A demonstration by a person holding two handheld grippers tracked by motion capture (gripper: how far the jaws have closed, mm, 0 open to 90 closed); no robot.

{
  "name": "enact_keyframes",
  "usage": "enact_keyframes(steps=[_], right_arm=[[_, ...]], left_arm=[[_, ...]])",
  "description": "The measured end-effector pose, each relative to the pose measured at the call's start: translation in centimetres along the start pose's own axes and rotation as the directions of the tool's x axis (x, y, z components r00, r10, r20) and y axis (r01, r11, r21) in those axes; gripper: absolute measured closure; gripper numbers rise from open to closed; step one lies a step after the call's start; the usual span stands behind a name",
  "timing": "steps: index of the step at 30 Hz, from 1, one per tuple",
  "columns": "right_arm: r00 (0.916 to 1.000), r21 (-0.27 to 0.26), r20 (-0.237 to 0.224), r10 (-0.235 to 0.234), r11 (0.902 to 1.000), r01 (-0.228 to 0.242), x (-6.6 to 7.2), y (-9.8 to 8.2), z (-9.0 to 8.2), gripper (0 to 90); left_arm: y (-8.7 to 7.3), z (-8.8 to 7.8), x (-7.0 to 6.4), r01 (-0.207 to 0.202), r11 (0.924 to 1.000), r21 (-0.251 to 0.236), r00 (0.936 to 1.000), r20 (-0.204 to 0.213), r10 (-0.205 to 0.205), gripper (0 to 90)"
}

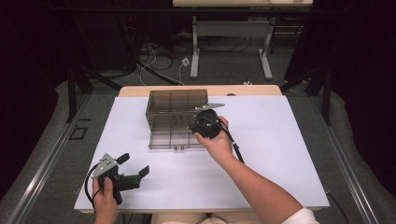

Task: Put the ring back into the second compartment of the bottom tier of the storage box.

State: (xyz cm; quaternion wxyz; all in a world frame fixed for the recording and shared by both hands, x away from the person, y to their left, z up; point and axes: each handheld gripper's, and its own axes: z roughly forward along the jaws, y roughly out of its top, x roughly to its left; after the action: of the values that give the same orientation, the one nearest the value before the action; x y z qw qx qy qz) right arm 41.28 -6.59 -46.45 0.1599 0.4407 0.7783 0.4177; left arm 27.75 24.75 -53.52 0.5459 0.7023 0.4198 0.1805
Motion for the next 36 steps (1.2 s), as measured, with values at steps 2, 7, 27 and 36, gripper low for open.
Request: enact_keyframes(steps=[2,7,27,36], right_arm=[[1.0,0.001,0.0,0.003,1.0,-0.003,0.2,0.0,0.2,72.0],[0.9999,0.004,-0.008,-0.007,1.0,0.007,0.8,0.0,0.9,72.0],[0.9997,0.025,0.004,-0.025,0.9994,0.025,1.8,-0.4,3.1,72.0],[0.9997,0.04,0.019,-0.015,0.9991,0.014,1.9,-0.9,4.4,71.9]], left_arm=[[0.0,0.0,0.0,0.003,1.0,0.0,1.0,-0.001,-0.003,0.5],[-0.1,-0.3,0.1,0.004,1.0,-0.003,1.0,-0.005,-0.004,0.5],[-0.2,-0.6,0.2,0.015,0.9999,-0.004,0.9998,-0.01,-0.015,0.5],[-0.2,-0.5,0.2,0.014,0.9999,-0.002,0.9999,-0.006,-0.014,0.5]])
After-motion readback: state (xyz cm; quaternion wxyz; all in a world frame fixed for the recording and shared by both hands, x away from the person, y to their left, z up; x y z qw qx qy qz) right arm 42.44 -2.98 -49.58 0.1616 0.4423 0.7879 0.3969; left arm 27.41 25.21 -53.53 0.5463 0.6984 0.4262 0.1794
